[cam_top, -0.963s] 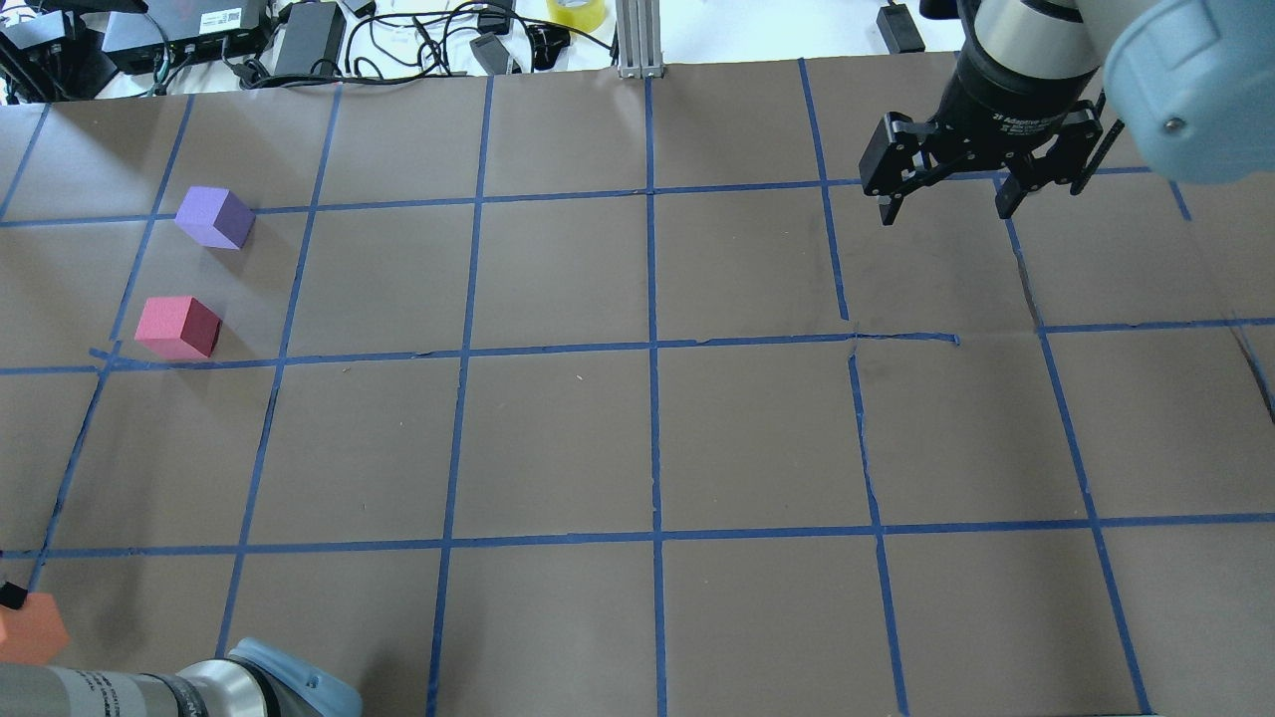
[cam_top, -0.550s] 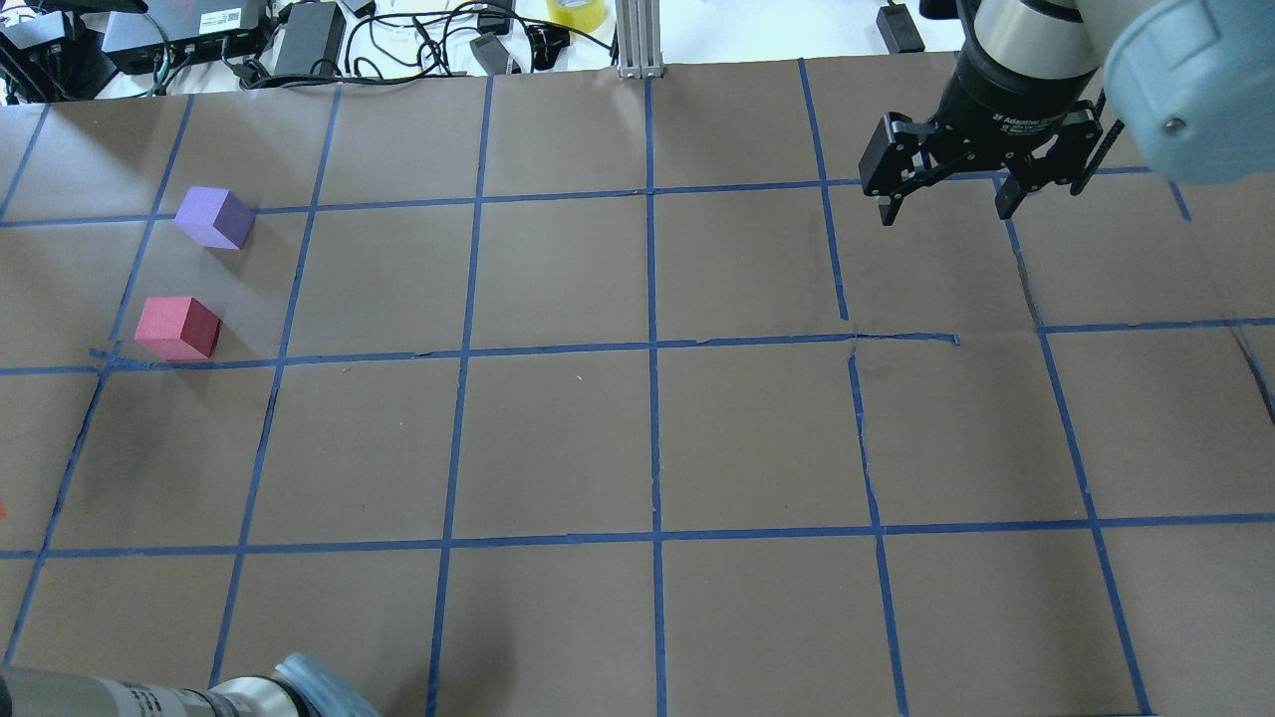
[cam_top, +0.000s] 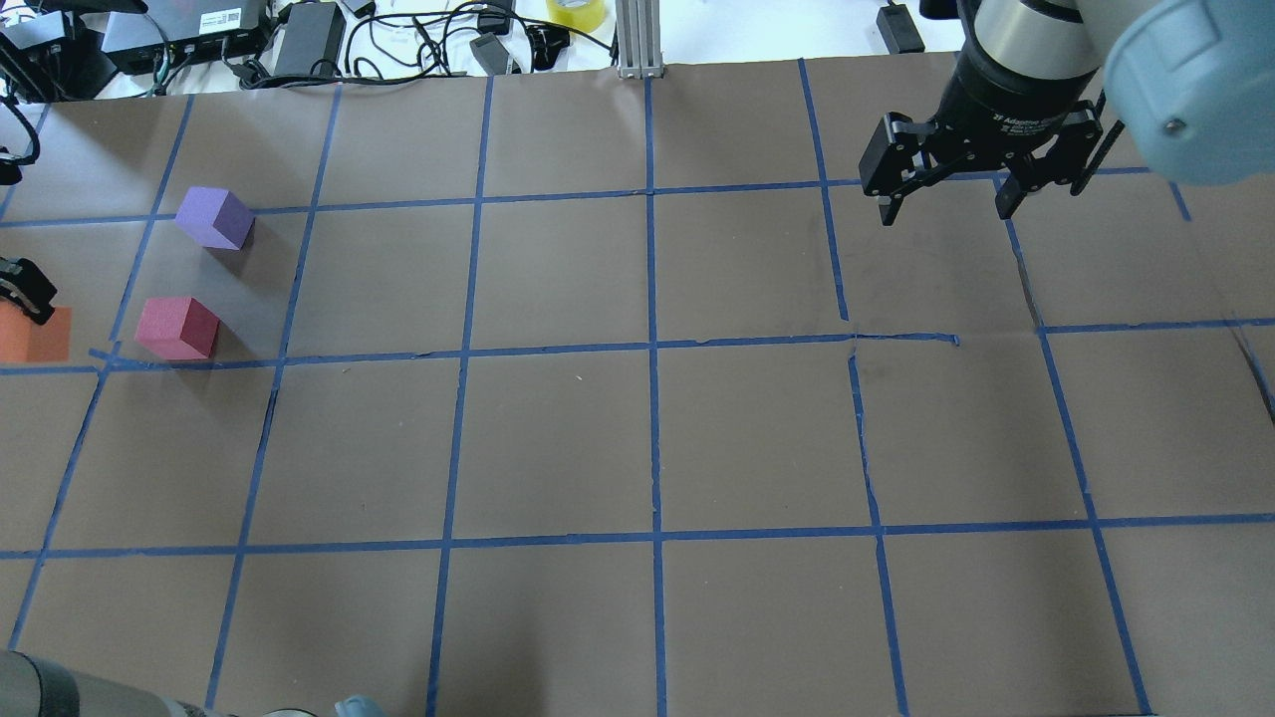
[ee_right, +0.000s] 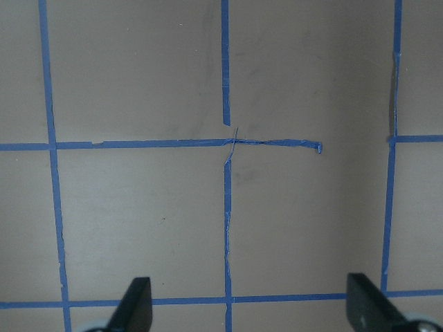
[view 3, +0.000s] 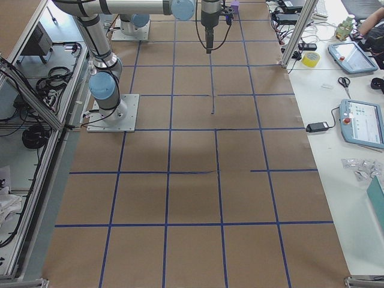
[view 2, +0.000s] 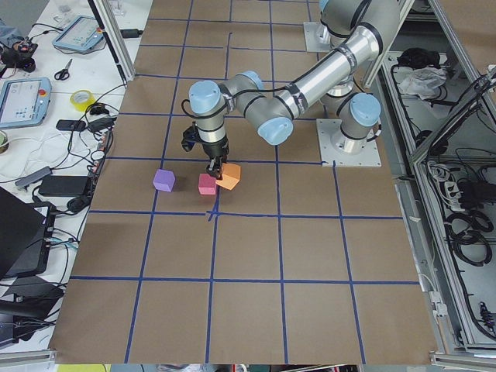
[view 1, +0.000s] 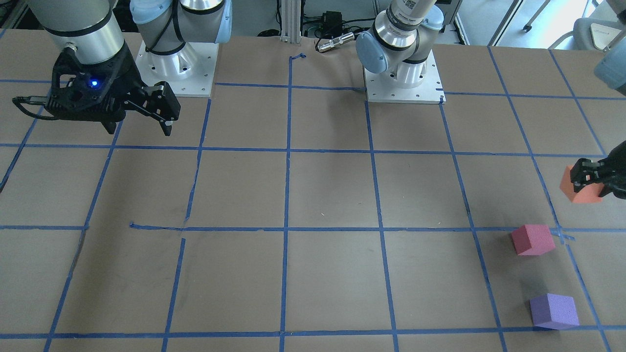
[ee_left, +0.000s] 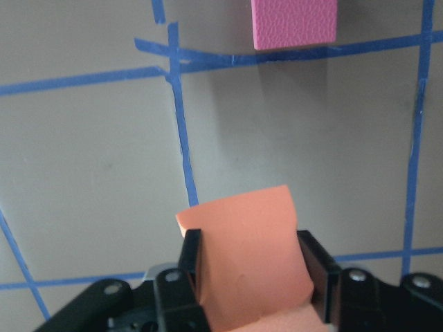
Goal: Arrange blocks in a line
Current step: 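Carry the orange cube with the left gripper toward the purple cube, then lower the orange cube between the purple and pink cubes with the left gripper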
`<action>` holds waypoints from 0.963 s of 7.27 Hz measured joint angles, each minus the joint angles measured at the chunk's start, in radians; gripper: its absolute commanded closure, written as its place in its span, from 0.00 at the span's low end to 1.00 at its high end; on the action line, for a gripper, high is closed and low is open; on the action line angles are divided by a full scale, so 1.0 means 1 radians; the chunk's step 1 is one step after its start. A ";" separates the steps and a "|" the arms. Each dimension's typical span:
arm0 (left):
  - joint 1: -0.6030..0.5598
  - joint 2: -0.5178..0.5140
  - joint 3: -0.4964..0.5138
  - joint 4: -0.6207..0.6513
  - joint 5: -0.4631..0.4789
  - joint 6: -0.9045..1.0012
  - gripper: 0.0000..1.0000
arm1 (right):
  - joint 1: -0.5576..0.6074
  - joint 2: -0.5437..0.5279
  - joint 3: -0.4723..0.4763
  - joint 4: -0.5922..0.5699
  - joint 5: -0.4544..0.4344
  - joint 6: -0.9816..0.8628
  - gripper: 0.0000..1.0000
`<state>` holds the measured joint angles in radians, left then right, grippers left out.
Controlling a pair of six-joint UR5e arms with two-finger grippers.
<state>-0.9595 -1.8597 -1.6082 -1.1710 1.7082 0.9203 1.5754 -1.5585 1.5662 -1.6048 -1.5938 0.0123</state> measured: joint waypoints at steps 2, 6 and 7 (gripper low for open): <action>-0.053 -0.052 0.003 0.182 -0.131 0.118 1.00 | 0.000 0.000 0.000 -0.001 0.000 0.000 0.00; -0.065 -0.141 0.005 0.498 -0.357 0.146 1.00 | -0.001 0.002 0.000 -0.035 0.004 0.008 0.00; -0.060 -0.164 0.007 0.522 -0.388 0.119 1.00 | -0.001 0.002 0.000 -0.038 0.003 0.007 0.00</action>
<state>-1.0194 -2.0237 -1.6017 -0.6486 1.3198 1.0391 1.5747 -1.5560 1.5662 -1.6433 -1.5906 0.0197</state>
